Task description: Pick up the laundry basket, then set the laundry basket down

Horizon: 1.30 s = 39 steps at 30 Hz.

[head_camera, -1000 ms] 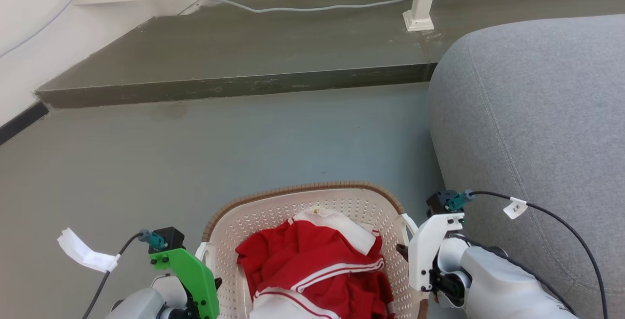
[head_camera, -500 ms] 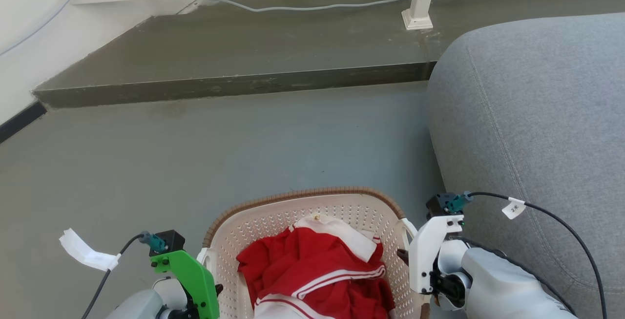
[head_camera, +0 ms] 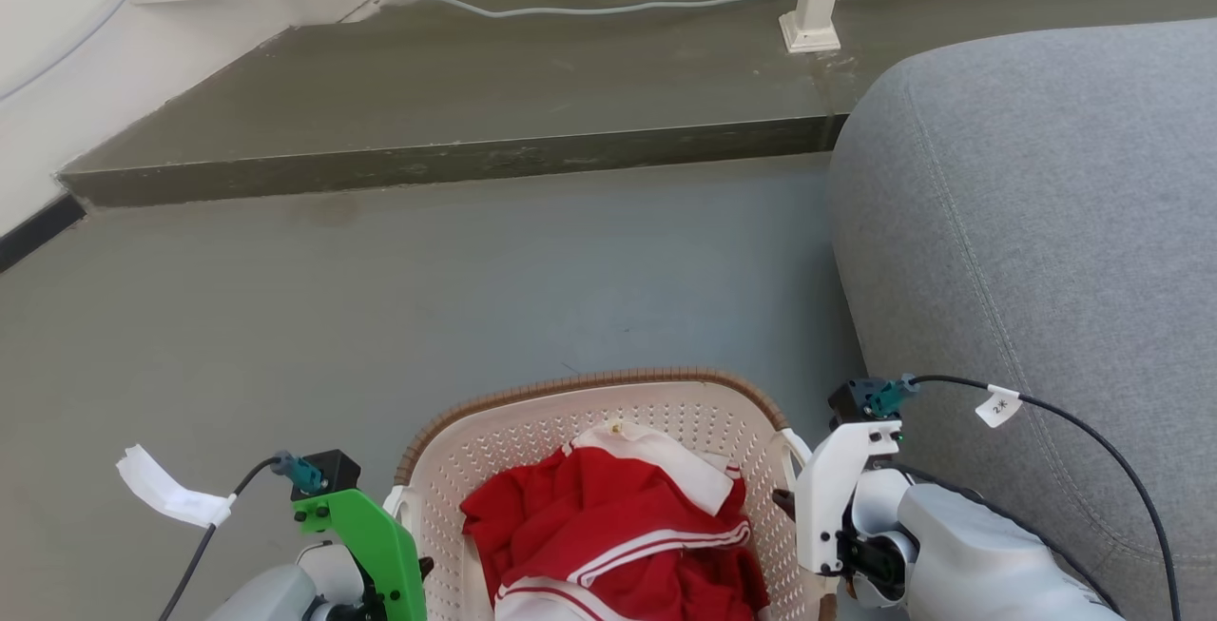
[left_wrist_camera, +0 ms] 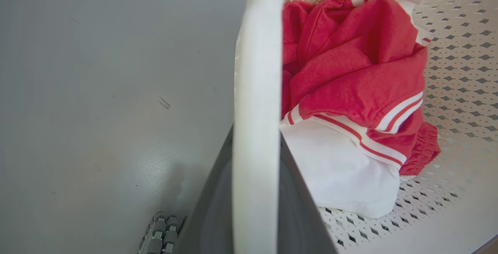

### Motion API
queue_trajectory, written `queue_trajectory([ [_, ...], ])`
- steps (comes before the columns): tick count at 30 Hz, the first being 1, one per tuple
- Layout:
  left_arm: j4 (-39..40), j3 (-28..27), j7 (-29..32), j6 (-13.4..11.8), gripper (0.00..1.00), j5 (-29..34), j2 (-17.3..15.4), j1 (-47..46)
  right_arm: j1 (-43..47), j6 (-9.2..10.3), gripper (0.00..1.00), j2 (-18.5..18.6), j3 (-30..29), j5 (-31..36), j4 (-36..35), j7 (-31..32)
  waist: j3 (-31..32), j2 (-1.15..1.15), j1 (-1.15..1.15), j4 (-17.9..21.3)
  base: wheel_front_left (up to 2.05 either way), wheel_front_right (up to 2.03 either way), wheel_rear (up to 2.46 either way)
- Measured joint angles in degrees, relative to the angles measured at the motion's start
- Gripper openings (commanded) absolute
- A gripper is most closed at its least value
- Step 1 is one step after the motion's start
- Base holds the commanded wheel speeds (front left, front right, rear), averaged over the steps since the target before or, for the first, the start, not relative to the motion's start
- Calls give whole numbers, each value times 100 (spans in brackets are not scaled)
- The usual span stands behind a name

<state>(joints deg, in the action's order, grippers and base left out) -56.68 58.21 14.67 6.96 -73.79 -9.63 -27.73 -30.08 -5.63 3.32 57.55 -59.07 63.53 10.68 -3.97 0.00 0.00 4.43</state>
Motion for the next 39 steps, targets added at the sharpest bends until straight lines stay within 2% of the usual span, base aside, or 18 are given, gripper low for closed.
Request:
queue_trajectory([
  [17, 108, 35, -141, 0, 0, -14, -87, -192, -290, 1, 0, 0, 73, -43, 3, -120, -304, 0, 0, 48, 0, 0, 0],
  [28, 312, 69, -456, 0, 0, 48, -293, -559, -672, 27, 0, -15, 71, -35, -69, -509, -1009, 0, 0, 74, 0, 0, 0],
  [39, 465, 60, -984, 1, 0, 267, -492, -1073, -1104, 210, 0, -48, 63, 26, -209, -1159, -1877, 0, 1, 93, 0, 0, 0],
])
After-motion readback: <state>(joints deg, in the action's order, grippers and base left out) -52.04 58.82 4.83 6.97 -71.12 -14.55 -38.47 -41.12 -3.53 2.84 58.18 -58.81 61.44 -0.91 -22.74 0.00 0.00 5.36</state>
